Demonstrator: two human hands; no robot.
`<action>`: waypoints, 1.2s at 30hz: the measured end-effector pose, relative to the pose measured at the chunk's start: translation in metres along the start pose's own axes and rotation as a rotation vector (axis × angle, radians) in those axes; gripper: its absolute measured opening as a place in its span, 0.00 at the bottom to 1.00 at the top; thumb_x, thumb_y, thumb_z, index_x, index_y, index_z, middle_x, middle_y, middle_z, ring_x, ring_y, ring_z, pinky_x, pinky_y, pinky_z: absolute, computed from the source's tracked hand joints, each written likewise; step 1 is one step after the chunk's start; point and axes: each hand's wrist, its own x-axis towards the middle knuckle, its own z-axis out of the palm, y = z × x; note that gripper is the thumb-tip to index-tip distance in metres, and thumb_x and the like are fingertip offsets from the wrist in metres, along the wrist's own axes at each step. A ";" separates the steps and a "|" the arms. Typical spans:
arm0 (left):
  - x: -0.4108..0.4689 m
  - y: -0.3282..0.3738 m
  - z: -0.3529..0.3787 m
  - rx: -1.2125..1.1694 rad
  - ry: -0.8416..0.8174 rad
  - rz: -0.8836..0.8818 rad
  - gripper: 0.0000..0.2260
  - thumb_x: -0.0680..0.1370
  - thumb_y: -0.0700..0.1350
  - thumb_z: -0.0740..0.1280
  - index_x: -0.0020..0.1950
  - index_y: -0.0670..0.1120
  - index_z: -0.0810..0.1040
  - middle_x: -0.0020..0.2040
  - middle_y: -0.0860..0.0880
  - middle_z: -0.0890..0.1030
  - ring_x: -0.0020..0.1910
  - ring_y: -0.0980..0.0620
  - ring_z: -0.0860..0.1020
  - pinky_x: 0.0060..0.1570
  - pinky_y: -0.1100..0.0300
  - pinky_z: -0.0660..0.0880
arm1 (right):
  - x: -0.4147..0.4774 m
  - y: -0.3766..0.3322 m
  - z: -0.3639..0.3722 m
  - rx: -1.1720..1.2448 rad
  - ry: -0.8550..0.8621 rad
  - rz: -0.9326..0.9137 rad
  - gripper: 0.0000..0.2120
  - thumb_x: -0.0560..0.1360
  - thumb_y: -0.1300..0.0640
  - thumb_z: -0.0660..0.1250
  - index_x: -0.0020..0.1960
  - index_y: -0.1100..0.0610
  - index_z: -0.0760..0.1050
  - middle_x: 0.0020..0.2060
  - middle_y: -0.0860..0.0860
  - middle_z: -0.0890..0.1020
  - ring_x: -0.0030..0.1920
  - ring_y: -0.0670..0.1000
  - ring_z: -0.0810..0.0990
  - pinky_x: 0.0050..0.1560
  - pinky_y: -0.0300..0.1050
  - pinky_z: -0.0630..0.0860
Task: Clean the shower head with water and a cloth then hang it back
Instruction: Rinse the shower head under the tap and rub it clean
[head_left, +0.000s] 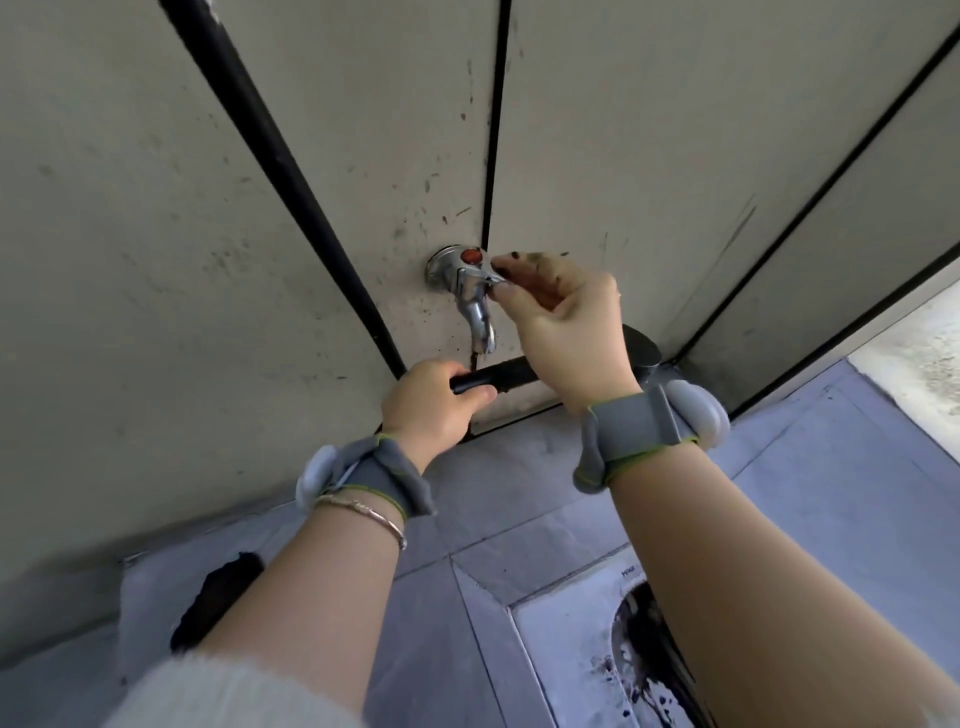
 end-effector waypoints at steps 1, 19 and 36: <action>0.001 0.001 0.000 -0.007 0.010 0.004 0.10 0.73 0.51 0.68 0.43 0.44 0.79 0.35 0.48 0.76 0.44 0.41 0.78 0.40 0.56 0.69 | 0.001 0.001 0.000 0.010 -0.007 -0.003 0.11 0.72 0.66 0.66 0.53 0.60 0.81 0.44 0.48 0.82 0.47 0.43 0.81 0.51 0.30 0.76; -0.007 -0.007 -0.007 -0.118 0.103 -0.101 0.07 0.72 0.49 0.69 0.36 0.49 0.76 0.43 0.37 0.82 0.49 0.35 0.79 0.49 0.47 0.75 | -0.015 0.045 0.017 0.207 -0.104 0.527 0.07 0.77 0.64 0.60 0.45 0.62 0.76 0.34 0.57 0.80 0.27 0.46 0.77 0.28 0.34 0.74; -0.009 -0.023 -0.010 -0.209 0.079 -0.122 0.08 0.73 0.47 0.69 0.45 0.43 0.81 0.37 0.43 0.78 0.38 0.47 0.74 0.42 0.55 0.71 | -0.024 0.073 0.040 0.106 -0.008 0.718 0.20 0.70 0.46 0.69 0.26 0.58 0.73 0.17 0.50 0.76 0.22 0.51 0.76 0.31 0.43 0.74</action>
